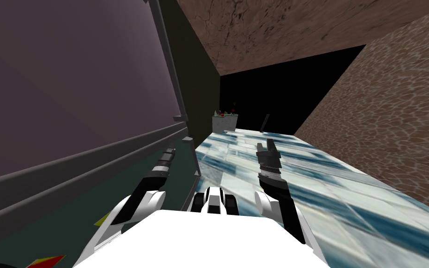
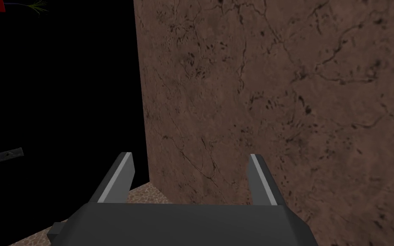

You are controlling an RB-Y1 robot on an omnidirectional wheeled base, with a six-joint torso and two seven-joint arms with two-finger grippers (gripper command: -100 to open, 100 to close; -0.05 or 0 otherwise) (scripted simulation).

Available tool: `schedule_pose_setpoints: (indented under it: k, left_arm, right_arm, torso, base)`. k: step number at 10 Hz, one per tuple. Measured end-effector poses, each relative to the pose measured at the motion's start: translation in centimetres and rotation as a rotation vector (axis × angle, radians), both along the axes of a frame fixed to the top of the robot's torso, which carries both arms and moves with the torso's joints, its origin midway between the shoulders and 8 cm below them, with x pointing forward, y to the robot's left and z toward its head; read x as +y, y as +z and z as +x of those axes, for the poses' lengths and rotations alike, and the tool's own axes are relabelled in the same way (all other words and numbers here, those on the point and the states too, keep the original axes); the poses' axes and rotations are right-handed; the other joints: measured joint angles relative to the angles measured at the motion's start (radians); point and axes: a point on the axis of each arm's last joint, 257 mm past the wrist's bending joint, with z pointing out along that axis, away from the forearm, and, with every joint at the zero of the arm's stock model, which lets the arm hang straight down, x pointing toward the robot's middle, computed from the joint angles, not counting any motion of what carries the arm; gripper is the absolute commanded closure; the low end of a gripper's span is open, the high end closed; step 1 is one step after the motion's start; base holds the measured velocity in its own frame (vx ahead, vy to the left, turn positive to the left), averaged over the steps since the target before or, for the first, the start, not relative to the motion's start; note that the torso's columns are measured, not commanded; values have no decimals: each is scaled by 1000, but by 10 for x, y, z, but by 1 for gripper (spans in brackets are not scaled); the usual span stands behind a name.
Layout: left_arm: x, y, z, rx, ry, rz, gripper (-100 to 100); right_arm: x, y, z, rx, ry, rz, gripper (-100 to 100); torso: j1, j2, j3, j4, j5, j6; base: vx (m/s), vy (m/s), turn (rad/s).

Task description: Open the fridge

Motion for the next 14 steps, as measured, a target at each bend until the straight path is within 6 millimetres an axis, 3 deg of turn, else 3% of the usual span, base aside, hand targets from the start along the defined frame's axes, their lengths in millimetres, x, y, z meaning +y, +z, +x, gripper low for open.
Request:
schedule_pose_setpoints:
  k: [8, 14]
  left_arm:
    - [27, -49, -8, 210, 87, 20, -100]
    - [36, -48, -15, 259, 124, 29, -100]
  right_arm:
    - [0, 0, 0, 0, 0, 0, 0]
    - [0, 0, 0, 0, 0, 0, 0]
  torso:
    - [-6, 13, 8, 4, -2, -2]
    - [-7, 5, 4, 0, -1, 0]
  base:
    - [57, 14, -177]
    - [36, 11, -80]
